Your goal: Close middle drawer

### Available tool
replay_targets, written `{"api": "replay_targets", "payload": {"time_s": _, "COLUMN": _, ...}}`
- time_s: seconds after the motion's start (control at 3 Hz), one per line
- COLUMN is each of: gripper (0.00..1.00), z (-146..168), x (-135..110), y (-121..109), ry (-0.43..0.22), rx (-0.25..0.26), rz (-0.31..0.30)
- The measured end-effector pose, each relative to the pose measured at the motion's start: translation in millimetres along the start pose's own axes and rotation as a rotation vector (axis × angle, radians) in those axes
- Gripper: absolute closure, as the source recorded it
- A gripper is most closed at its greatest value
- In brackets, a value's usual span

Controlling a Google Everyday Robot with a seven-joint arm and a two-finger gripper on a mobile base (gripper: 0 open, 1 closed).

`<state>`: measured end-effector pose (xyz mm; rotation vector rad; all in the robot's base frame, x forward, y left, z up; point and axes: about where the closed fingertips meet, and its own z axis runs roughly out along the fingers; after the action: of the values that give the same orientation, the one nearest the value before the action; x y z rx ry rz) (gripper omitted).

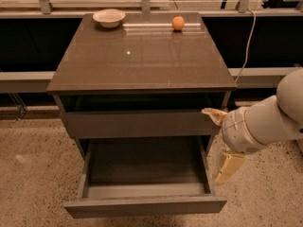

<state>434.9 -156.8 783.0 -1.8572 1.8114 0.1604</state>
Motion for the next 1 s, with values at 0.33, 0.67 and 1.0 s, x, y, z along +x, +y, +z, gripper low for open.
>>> {"api": "replay_targets", "payload": {"time_s": 0.33, "gripper": 0.00, "z": 35.3, "x": 0.3, "y": 17.6, "ry": -0.015, "rx": -0.062, "rz": -0.014}}
{"api": "replay_targets", "payload": {"time_s": 0.67, "gripper": 0.00, "z": 76.2, "x": 18.2, "y": 38.0, "ry": -0.026, "rx": -0.094, "rz": -0.025}}
{"api": "replay_targets", "payload": {"time_s": 1.0, "gripper": 0.00, "z": 118.4, "x": 34.7, "y": 53.8, "ry": -0.041, "rx": -0.111, "rz": -0.045}}
